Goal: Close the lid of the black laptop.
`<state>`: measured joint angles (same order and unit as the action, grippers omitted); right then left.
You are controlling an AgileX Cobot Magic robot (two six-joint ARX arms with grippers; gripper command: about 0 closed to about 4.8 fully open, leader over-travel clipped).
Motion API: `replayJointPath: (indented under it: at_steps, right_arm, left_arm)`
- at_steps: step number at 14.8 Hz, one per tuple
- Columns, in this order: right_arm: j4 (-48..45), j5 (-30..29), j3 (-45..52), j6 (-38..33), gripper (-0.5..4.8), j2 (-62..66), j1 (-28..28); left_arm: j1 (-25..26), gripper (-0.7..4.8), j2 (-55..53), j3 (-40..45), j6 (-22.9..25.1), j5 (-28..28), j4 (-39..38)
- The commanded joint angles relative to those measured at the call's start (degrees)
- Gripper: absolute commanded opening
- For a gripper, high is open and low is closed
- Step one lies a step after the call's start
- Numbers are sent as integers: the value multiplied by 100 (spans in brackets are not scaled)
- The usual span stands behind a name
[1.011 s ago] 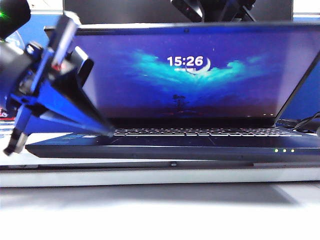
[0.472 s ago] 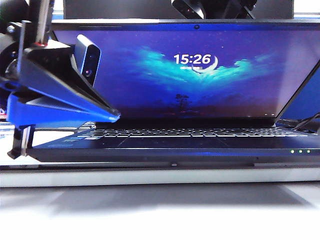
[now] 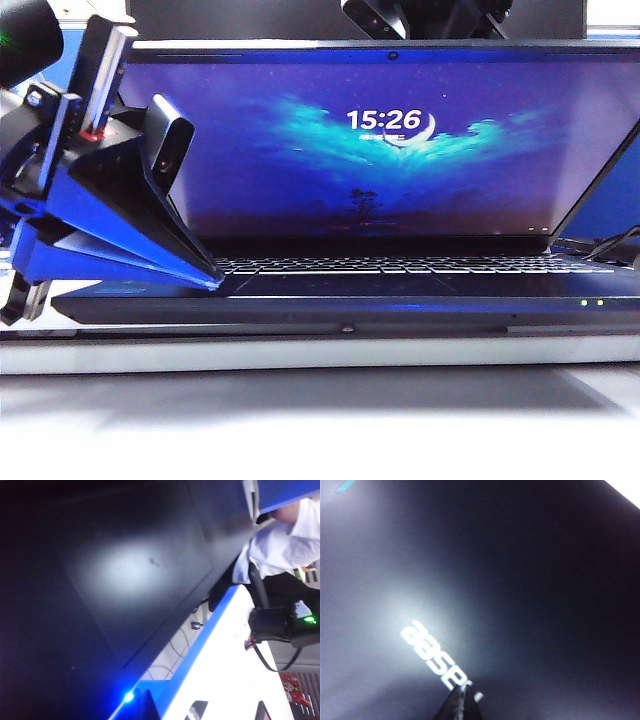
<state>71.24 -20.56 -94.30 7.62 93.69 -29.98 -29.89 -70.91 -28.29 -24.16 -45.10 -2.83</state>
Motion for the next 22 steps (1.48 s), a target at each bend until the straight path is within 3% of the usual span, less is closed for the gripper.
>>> replayJointPath:
  at_steps: [1, 8, 11, 14, 18, 22]
  right_arm:
    - [-46, -57, 0, 11, -6, -7, -17]
    - [-118, -57, 0, -13, -6, -7, -17]
    - [-120, -57, 0, -17, -6, -7, -17]
    - [-122, -55, 0, -39, -6, -7, -17]
    - [-125, -55, 0, -57, -6, -7, -17]
    - [-127, -55, 0, -57, -6, -7, -17]
  left_arm:
    - [2, -4, 11, -15, 37, -173, -37]
    - [2, -4, 11, -15, 190, -1075, -271]
    - [2, -4, 11, -15, 313, -1950, -269]
    - [2, -4, 11, -15, 483, -2461, -267]
    - [2, -4, 13, -15, 577, -2411, -264]
    - [2, -4, 13, -15, 645, -1547, -267]
